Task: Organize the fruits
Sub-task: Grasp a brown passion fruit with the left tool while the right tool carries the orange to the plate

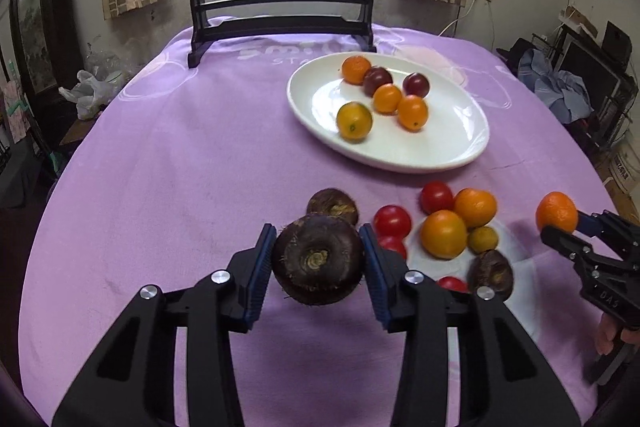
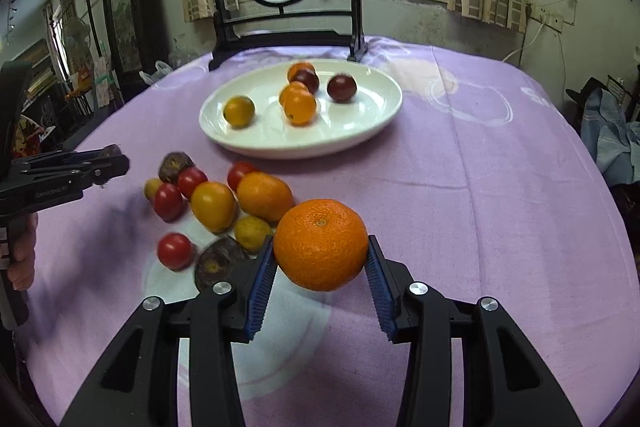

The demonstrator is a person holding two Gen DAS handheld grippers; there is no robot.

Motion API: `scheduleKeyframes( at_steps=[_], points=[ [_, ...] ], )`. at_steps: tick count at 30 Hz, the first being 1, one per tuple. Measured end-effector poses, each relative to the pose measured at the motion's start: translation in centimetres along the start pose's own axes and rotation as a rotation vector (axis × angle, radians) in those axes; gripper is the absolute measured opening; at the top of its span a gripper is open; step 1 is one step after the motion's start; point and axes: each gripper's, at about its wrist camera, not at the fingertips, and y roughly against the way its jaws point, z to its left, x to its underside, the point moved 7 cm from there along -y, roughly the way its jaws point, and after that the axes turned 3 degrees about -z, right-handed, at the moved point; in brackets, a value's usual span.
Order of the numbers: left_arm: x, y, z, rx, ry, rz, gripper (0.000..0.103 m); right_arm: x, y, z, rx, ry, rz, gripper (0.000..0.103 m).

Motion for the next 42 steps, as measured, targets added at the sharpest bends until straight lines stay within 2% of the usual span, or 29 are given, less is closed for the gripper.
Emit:
scheduleKeyframes(
  at_steps=[5,8,11,13,17,20,23,24,26,27,28,30,34,42],
  points=[
    [-3.1,-0.4,-2.9,0.032,-0.031,-0.019,0.042,-3.6,1.3,1.0,0.002,0.074,-0.075,0.045],
    [-5.1,-1.8,-4.4,0.046,-0.032,-0.03,0.042,-6.0,0.6,1.3,0.0,0.119,-0.102,0.045],
    [-7.0,-4.3,-5.3,0.062,0.006,-0.024,0.042,-7.5,-1.8,1.2,0.007,0.142,-0.088,0.045],
    [-7.8,-6.0,-5.4,0.029,0.012,-0.023,0.042,-7.8,-3.3,0.9,0.017,0.12,-0.066,0.045],
    [-7.7,-9.0,-5.7,0.061,0.056,0.042,0.042,-8.4,-6.1,0.3,0.013,0.112,-0.041,0.045],
    [-8.0,-10.4,-6.1,0.048,0.033,0.055,0.042,-8.8,-7.8,-0.1,0.016,0.123,-0.018,0.045],
    [-8.4,-11.4,-6.0,0.052,0.053,0.064,0.042,-9.0,-9.2,-0.4,0.017,0.122,0.006,0.045],
    [-8.5,-11.6,-5.9,0.052,0.065,0.063,0.043,-9.0,-9.5,-0.5,0.02,0.114,0.012,0.045],
    [-8.9,-11.6,-5.8,0.048,0.077,0.047,0.058,-8.9,-10.2,-0.8,0.018,0.093,0.029,0.046],
    [-9.1,-11.4,-5.6,0.04,0.078,0.034,0.071,-8.8,-10.3,-0.9,0.016,0.09,0.026,0.05],
    [-9.2,-11.0,-5.4,0.028,0.077,0.016,0.075,-8.8,-10.2,-0.9,0.02,0.089,0.021,0.052],
    [-9.3,-10.3,-5.5,0.025,0.06,-0.002,0.076,-8.7,-9.9,-1.0,0.023,0.09,0.015,0.053],
    [-8.6,-8.5,-5.1,0.03,0.059,-0.002,0.086,-8.3,-8.4,-1.3,0.014,0.065,0.009,0.056],
    [-4.8,-4.8,-3.6,0.012,0.093,0.001,0.093,-5.5,-4.7,0.5,-0.021,0.105,0.016,0.059]
  ],
)
